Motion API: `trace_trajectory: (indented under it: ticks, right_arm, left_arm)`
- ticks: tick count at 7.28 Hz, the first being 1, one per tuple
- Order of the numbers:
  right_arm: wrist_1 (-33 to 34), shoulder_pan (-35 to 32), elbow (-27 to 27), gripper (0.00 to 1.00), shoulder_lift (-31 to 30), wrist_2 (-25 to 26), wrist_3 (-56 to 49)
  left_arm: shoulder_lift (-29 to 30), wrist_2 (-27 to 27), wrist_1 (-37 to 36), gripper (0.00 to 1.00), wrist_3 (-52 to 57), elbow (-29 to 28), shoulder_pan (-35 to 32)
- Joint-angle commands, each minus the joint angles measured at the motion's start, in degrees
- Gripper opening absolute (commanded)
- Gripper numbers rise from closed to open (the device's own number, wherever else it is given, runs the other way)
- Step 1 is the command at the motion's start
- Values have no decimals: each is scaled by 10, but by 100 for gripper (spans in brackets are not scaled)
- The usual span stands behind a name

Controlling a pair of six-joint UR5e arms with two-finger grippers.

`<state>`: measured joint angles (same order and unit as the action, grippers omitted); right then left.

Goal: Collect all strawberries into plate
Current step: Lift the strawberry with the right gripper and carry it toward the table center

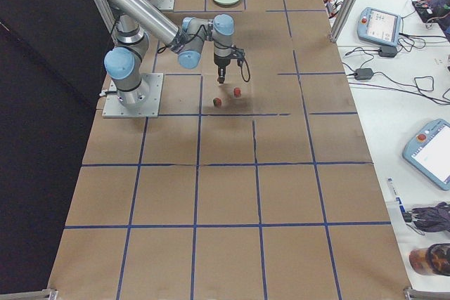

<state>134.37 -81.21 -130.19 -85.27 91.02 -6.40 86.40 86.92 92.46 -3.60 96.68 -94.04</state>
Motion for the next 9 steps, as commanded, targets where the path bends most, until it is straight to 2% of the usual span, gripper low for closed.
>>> trace_trajectory:
  ticks: [1, 2, 5, 6, 8, 9]
  right_arm:
    - [-65, -15, 67, 13, 6, -8, 37]
    - [-106, -54, 118, 13, 28, -15, 78]
    - [-101, -216, 243, 13, 150, -33, 277]
    - [-100, -263, 292, 13, 199, -56, 344]
    - [-101, -319, 386, 13, 278, -59, 428]
    - [-102, -325, 398, 13, 288, -52, 430]
  left_arm:
    - [0, 0, 0, 100, -1, 0, 0]
    - [0, 0, 0, 100, -1, 0, 0]
    - [0, 0, 0, 100, -5, 0, 1]
    - [1, 0, 0, 100, -5, 0, 1]
    - [2, 2, 0, 100, -7, -1, 4]
    - [3, 2, 1, 100, -4, 0, 10]
